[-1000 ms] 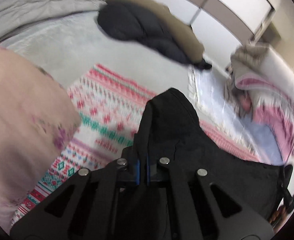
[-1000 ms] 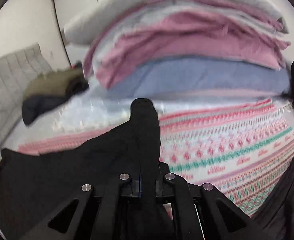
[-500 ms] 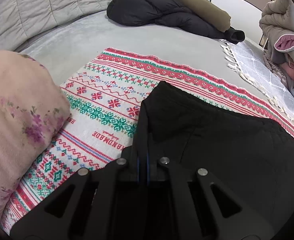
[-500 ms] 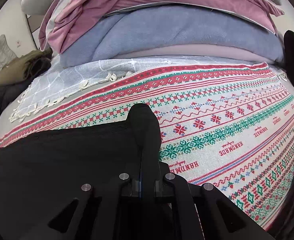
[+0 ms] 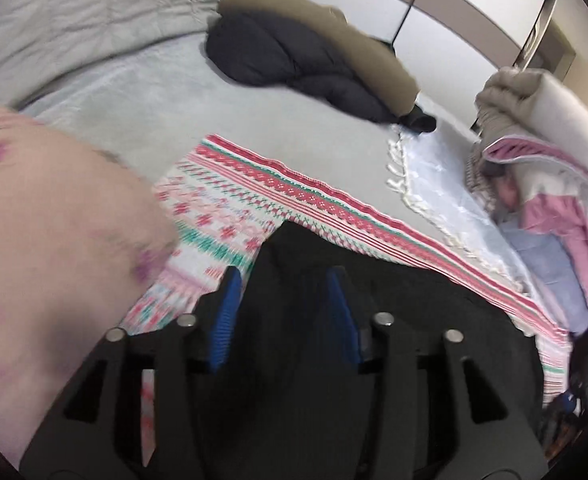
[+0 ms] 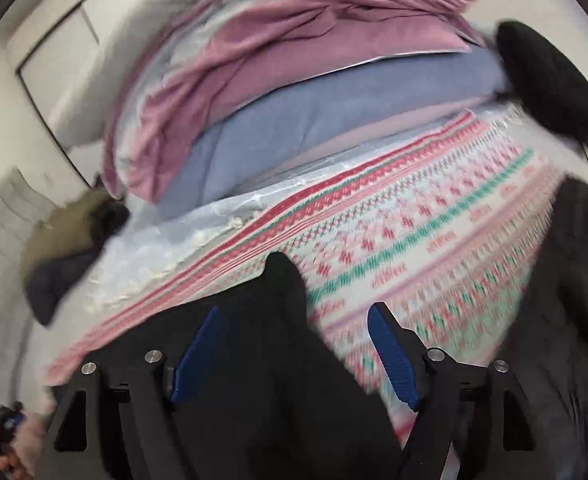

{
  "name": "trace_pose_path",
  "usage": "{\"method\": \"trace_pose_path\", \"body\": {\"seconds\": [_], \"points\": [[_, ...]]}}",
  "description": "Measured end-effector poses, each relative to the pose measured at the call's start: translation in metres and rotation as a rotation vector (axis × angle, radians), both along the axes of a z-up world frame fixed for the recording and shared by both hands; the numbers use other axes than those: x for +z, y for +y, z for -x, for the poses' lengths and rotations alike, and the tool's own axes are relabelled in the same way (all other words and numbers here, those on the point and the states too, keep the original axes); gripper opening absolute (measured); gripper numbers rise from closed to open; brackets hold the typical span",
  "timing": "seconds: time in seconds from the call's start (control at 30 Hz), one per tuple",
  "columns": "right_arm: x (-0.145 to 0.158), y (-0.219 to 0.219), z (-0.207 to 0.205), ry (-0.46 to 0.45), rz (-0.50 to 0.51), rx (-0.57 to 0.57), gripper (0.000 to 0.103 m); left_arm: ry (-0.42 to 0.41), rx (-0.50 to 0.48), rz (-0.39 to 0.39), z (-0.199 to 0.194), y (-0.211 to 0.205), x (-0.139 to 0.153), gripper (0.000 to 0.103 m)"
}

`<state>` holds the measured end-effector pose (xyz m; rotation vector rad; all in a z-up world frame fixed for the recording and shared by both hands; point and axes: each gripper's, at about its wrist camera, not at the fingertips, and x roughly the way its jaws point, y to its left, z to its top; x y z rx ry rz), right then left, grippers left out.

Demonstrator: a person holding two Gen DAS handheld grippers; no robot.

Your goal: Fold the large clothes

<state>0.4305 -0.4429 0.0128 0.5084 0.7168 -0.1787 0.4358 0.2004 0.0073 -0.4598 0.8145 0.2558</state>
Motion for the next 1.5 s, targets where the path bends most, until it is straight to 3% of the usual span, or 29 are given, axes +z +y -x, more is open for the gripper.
{"method": "trace_pose_path", "body": {"seconds": [0.1,0.17,0.27,0.37,0.43,0.53,0.57,0.63,0.73,0.8,0.87,0.93,1.07,1.13,1.27,1.3,1.4,1.43,1.5], "points": [[0.001,0.003,0.064,0.004,-0.226,0.032,0.077,0.011,-0.055,0.016,0.055,-0.019,0.01,0.048],[-0.008,0.01,0.101,0.049,-0.326,0.033,0.077,0.03,-0.1,0.056,0.093,-0.036,0.006,0.048],[-0.019,0.024,0.139,0.115,-0.383,0.049,0.077,0.036,-0.164,0.102,0.142,-0.065,-0.01,0.049],[-0.036,0.035,0.161,0.149,-0.409,0.104,0.077,0.051,-0.126,0.081,0.168,-0.074,-0.031,0.049],[-0.042,0.026,0.171,0.112,-0.369,0.069,0.077,0.063,-0.051,0.056,0.176,-0.072,-0.046,0.049],[-0.056,0.015,0.185,0.047,-0.274,0.039,0.077,0.101,-0.023,0.12,0.168,-0.068,-0.074,0.049],[-0.063,0.015,0.187,0.059,-0.27,0.053,0.077,0.101,-0.017,0.109,0.165,-0.069,-0.08,0.049],[-0.064,0.013,0.19,0.071,-0.282,0.052,0.077,0.114,-0.032,0.077,0.16,-0.074,-0.082,0.049],[-0.047,0.026,0.191,0.016,-0.172,0.098,0.077,0.098,-0.039,0.066,0.162,-0.077,-0.069,0.051],[-0.054,0.032,0.183,0.051,-0.145,0.112,0.077,0.088,-0.023,0.066,0.168,-0.072,-0.07,0.051],[-0.08,0.027,0.174,0.126,-0.182,0.082,0.077,0.111,-0.014,0.094,0.173,-0.063,-0.083,0.051],[-0.092,0.023,0.168,0.118,-0.21,0.077,0.077,0.13,-0.016,0.121,0.169,-0.059,-0.094,0.051],[-0.09,0.05,0.163,0.165,-0.013,0.101,0.078,0.145,-0.021,0.023,0.166,-0.074,-0.094,0.051],[-0.089,0.058,0.16,0.175,0.035,0.101,0.079,0.157,-0.025,-0.009,0.165,-0.078,-0.092,0.051],[-0.072,0.044,0.167,0.133,-0.046,0.075,0.079,0.113,-0.007,-0.018,0.174,-0.075,-0.071,0.051],[-0.064,0.039,0.172,0.104,-0.064,0.054,0.079,0.104,0.0,-0.046,0.177,-0.075,-0.068,0.051],[-0.047,0.032,0.185,0.059,0.005,-0.005,0.082,0.102,0.044,-0.206,0.178,-0.073,-0.06,0.051],[-0.048,0.029,0.185,0.071,0.028,-0.007,0.082,0.12,0.047,-0.217,0.176,-0.07,-0.063,0.051],[-0.061,0.026,0.179,0.113,0.007,0.014,0.082,0.163,0.039,-0.16,0.17,-0.061,-0.076,0.051]]}}
